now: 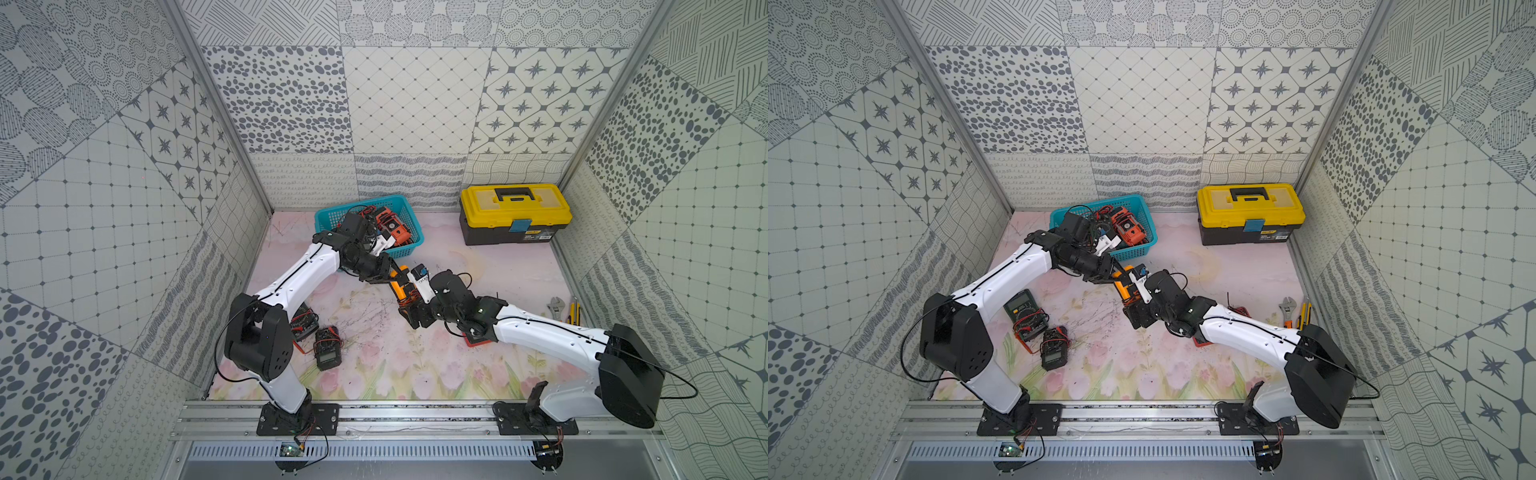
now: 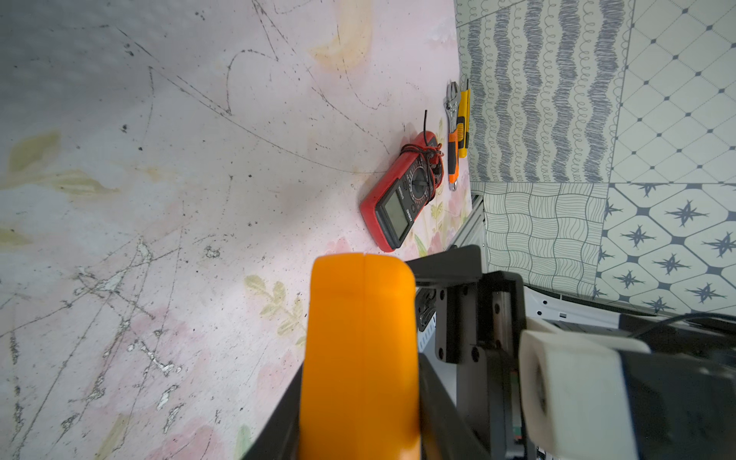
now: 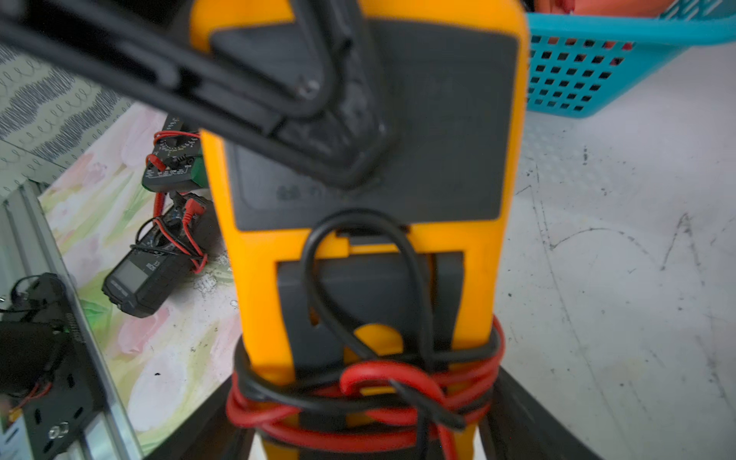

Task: Put the multimeter into the basket
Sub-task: Pick up the multimeter from the center of the board, then place the multimeter in the basket.

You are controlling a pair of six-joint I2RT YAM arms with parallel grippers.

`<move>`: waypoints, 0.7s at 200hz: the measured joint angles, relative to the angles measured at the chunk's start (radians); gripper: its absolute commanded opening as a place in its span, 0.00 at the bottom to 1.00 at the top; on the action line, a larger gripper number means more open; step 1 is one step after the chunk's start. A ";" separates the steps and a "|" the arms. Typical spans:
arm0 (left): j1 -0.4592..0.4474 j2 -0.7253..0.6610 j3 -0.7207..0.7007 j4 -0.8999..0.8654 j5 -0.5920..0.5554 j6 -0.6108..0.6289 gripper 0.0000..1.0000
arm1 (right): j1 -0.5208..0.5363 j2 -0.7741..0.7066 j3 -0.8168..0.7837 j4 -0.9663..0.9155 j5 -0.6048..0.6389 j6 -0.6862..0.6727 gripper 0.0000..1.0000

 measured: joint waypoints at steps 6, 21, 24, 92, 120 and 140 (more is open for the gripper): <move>-0.001 -0.010 0.005 -0.002 -0.008 0.001 0.00 | 0.000 -0.007 0.002 0.001 0.006 0.003 0.98; -0.001 -0.039 0.026 -0.006 -0.044 0.013 0.00 | -0.001 -0.034 0.003 -0.003 0.029 0.015 0.98; -0.001 -0.046 0.032 -0.007 -0.054 0.018 0.00 | -0.002 -0.043 0.003 -0.005 0.032 0.020 0.98; 0.064 -0.134 0.132 0.014 -0.363 0.188 0.00 | -0.016 -0.274 -0.005 -0.056 0.098 0.133 0.98; 0.126 -0.146 0.129 0.072 -0.490 0.302 0.00 | -0.016 -0.324 -0.009 -0.104 0.135 0.183 0.98; 0.163 -0.147 0.089 0.171 -0.579 0.411 0.00 | -0.016 -0.347 -0.022 -0.133 0.153 0.208 0.98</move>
